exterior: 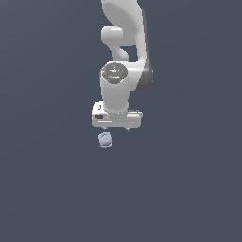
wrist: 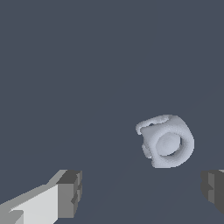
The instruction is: Pick up the object and move it to a goal position.
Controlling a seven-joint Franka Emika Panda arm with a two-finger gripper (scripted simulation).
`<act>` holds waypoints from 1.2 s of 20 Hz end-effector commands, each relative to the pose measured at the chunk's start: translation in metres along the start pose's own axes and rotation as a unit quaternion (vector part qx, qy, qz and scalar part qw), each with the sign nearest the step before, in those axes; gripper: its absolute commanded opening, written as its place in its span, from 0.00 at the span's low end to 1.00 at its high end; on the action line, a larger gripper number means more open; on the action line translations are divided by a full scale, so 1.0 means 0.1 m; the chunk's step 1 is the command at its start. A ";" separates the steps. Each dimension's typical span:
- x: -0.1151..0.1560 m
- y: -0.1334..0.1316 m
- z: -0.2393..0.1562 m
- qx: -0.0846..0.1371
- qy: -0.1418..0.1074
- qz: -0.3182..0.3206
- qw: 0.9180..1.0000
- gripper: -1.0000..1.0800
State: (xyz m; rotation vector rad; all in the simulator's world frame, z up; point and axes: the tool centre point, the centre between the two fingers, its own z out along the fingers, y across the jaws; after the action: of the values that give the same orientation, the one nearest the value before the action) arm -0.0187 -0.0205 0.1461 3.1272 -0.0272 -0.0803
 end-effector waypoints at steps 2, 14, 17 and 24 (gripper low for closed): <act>0.00 0.00 0.00 0.000 0.000 -0.001 1.000 0.96; -0.07 -0.15 -0.06 -0.001 -0.007 -0.026 1.000 0.96; -0.07 -0.14 -0.05 -0.001 -0.007 -0.028 1.000 0.96; -0.05 -0.04 0.04 0.000 -0.002 -0.048 0.999 0.96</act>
State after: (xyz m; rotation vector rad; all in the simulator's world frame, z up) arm -0.0240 -0.0136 0.1452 3.1270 0.1061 -0.0916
